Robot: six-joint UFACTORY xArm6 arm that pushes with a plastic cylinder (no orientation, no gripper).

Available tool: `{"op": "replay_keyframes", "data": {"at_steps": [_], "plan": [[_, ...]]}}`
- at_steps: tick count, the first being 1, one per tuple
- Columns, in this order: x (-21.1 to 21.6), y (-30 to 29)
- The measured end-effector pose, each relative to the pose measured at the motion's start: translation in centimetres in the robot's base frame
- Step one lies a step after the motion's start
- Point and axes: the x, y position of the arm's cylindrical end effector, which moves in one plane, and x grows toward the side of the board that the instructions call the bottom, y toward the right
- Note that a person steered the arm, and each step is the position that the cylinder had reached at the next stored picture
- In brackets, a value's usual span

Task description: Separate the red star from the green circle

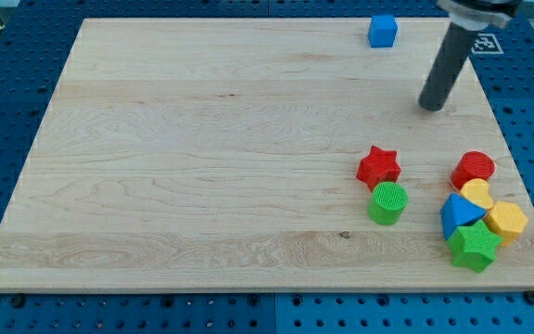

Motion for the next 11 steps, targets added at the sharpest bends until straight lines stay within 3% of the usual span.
{"op": "replay_keyframes", "data": {"at_steps": [2, 3, 4, 5, 7, 11], "plan": [[1.0, -16.9], [7.0, -21.4], [14.0, -18.5], [14.3, -12.2], [14.0, -7.1], [10.8, -7.5]]}}
